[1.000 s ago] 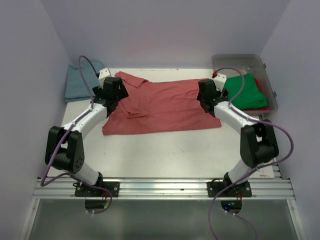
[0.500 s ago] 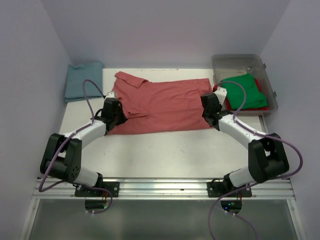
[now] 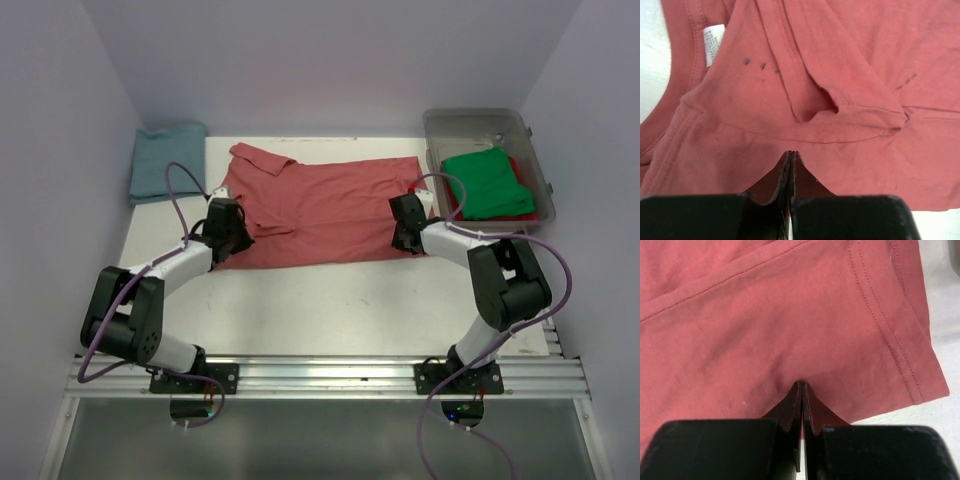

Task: Fold and stack the t-shirts
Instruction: Fold the flattened tshirt in 1/3 of the way

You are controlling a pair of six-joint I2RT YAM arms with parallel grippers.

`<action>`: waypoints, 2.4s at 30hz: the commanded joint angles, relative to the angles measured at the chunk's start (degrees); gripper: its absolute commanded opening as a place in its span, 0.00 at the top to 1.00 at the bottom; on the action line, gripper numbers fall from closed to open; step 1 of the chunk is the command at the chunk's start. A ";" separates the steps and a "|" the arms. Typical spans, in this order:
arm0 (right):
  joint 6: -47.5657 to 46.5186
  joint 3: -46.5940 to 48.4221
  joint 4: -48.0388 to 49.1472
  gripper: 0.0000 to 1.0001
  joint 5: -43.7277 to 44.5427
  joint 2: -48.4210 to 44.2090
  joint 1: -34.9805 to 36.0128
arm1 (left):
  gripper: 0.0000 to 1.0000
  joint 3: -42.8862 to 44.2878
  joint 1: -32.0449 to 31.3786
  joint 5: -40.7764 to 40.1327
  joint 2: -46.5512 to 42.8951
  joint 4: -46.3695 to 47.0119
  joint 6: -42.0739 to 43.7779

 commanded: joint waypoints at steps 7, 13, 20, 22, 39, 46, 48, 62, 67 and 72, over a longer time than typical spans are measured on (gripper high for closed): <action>-1.34 1.14 -8.14 1.00 -4.90 -1.98 0.06 | 1.00 0.89 -0.07 -5.99 3.74 -7.86 -0.89; -2.48 2.64 -16.49 1.00 -7.01 -1.63 0.06 | 1.00 1.77 -0.07 -5.91 9.98 -12.52 -1.76; -3.63 2.55 -22.30 1.00 -10.26 -2.42 0.06 | 1.00 -0.69 -0.07 -1.78 9.65 -18.13 -3.35; -3.63 2.20 -23.27 1.00 -11.31 -2.68 0.06 | 1.00 -1.66 -0.07 -0.29 8.24 -19.90 -3.52; -1.43 -3.51 -24.68 1.00 -20.63 -6.55 0.14 | 0.96 -9.75 -0.86 9.21 -10.66 -35.64 -5.81; -2.83 -1.76 -25.48 1.00 -20.37 -17.41 0.67 | 0.96 0.35 -0.95 3.78 -17.95 -39.95 -5.02; -4.41 -0.36 -23.73 1.00 -21.16 -21.03 0.67 | 0.95 4.92 -0.95 -0.08 -19.28 -39.51 -3.62; -9.50 17.74 -9.30 0.66 -39.45 -4.64 14.28 | 0.46 8.71 -0.07 -5.21 -17.34 -21.76 -0.36; -10.75 29.43 -10.96 0.60 -40.22 7.56 20.79 | 0.12 7.66 4.32 -2.32 -18.75 -16.23 0.17; -11.27 39.96 -13.52 0.59 -41.99 15.85 24.66 | 0.05 5.99 12.48 5.32 -19.28 -13.67 -0.53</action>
